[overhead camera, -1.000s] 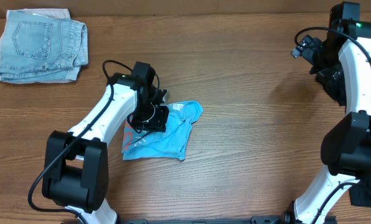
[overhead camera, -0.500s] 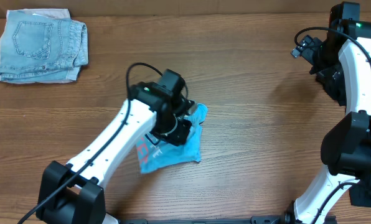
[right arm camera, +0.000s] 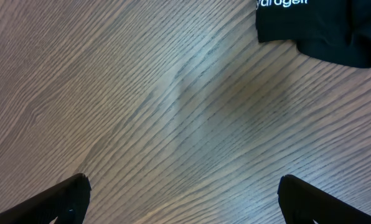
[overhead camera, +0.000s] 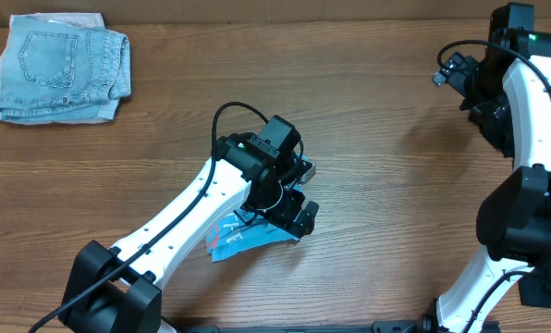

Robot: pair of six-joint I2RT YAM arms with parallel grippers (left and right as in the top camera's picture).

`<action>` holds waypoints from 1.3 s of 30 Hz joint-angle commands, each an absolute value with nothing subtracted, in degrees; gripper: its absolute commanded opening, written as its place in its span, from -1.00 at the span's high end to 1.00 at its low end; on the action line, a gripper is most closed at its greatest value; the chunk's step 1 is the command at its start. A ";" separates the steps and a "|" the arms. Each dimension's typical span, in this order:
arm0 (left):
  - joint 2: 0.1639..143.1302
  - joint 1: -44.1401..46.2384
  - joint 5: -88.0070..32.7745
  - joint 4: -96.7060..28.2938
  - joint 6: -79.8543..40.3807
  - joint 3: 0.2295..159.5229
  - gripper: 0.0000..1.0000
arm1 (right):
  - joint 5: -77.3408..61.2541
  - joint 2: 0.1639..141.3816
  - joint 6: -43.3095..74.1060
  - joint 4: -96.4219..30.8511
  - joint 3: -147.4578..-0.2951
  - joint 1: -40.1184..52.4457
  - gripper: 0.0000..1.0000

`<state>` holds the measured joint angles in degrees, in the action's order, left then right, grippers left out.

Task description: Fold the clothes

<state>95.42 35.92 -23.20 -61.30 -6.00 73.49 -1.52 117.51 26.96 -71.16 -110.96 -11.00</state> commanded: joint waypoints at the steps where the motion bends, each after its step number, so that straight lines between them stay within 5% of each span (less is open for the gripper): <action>1: 95.35 36.32 -26.30 -60.84 -5.98 73.23 -0.97 | -1.61 115.72 26.76 -70.91 -111.83 -11.22 -1.00; 6: 95.35 38.26 -26.85 -60.23 -8.03 72.97 -0.90 | -1.61 115.72 26.76 -70.94 -111.83 -11.22 -1.00; 11: 95.35 43.07 -26.81 -51.57 -11.64 67.05 -0.01 | -1.61 115.72 26.76 -70.91 -111.83 -11.22 -1.00; 14: 95.35 45.82 -26.87 -46.87 -15.81 62.67 0.90 | -1.61 115.72 26.76 -70.94 -111.83 -11.22 -1.00; 22: 95.04 49.19 -35.20 -46.30 -11.35 63.57 0.92 | -1.61 115.72 26.76 -70.91 -111.83 -11.22 -1.00; 26: 94.96 49.30 -38.70 -48.86 -7.14 69.06 0.90 | -1.61 115.72 26.76 -70.91 -111.83 -11.22 -1.00; 30: 94.96 48.73 -29.12 -55.94 -6.94 77.03 0.75 | -1.61 115.72 26.76 -70.94 -111.83 -11.22 -1.00; 31: 94.96 48.40 -23.86 -58.39 -9.08 78.72 0.62 | -1.61 115.72 26.76 -70.91 -111.83 -11.22 -1.00; 32: 94.96 47.92 -17.89 -60.90 -12.75 80.05 0.26 | -1.61 115.72 26.76 -70.94 -111.83 -11.22 -1.00; 33: 94.96 47.37 -12.10 -63.35 -17.10 80.86 -0.49 | -1.61 115.72 26.76 -70.94 -111.83 -11.22 -1.00; 34: 94.96 46.78 -7.94 -65.28 -20.51 81.08 -0.88 | -1.61 115.74 26.76 -70.94 -111.83 -11.22 -1.00; 39: 95.24 44.25 -3.75 -67.40 -24.91 77.19 -1.00 | -1.61 115.72 26.76 -70.91 -111.83 -11.22 -1.00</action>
